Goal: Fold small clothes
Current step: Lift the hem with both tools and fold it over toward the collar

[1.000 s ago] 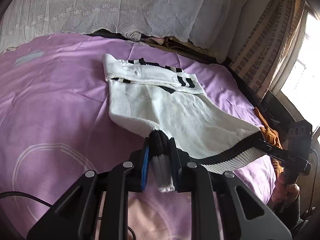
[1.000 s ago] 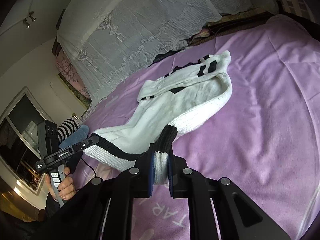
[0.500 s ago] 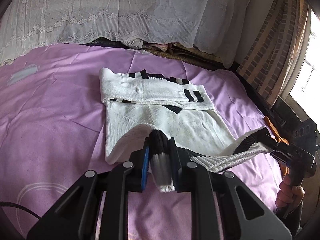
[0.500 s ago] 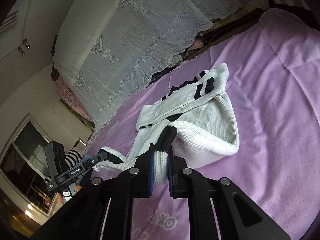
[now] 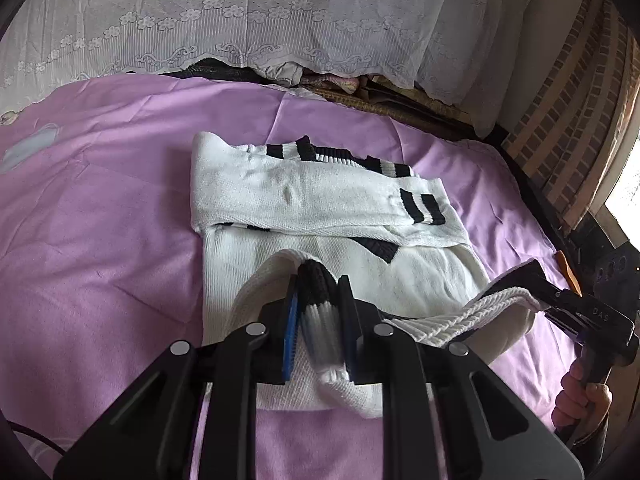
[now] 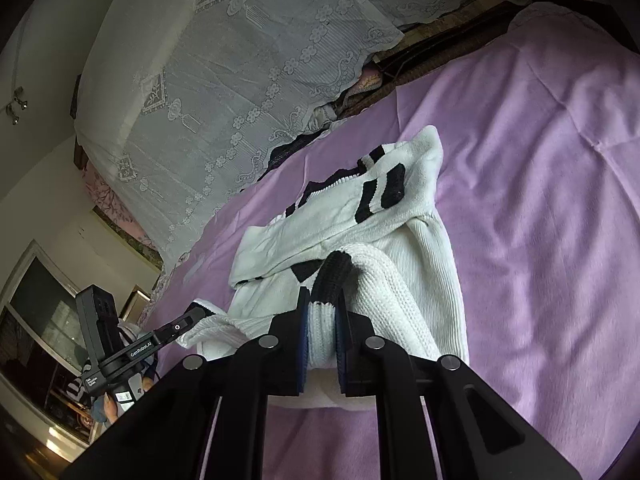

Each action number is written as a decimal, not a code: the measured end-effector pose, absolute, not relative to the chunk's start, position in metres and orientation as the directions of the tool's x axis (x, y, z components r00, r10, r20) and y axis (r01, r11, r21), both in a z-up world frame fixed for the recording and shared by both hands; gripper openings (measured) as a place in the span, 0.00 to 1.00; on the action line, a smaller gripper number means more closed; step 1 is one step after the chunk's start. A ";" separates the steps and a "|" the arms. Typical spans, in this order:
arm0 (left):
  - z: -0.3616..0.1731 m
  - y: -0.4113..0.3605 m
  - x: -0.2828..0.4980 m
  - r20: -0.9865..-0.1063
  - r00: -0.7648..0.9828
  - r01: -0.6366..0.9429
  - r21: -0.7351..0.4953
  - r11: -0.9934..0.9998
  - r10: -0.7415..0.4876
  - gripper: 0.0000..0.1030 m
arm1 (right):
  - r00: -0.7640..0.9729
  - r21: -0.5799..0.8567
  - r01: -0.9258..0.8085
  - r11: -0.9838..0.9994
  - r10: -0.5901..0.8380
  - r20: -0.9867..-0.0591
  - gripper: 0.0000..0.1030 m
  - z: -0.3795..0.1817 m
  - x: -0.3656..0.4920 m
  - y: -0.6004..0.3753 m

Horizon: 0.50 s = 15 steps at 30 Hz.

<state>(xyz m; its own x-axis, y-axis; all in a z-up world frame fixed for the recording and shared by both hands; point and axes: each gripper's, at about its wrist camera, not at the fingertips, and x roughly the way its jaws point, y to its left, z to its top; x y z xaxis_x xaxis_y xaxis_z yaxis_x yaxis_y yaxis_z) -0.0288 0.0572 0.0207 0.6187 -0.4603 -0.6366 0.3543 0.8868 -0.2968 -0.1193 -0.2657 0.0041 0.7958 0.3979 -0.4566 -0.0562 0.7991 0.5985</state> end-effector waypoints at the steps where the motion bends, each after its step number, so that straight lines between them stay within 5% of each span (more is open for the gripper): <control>1: 0.020 0.057 -0.023 -0.637 0.622 0.346 -0.297 0.890 -0.454 0.17 | 0.796 0.598 -0.053 0.799 0.395 -0.458 0.11 0.005 -0.112 -0.266; 15: 0.022 0.056 0.062 -0.605 0.675 0.223 -0.380 0.898 -0.423 0.16 | 0.806 0.606 0.009 0.796 0.353 -0.476 0.11 0.005 -0.004 -0.272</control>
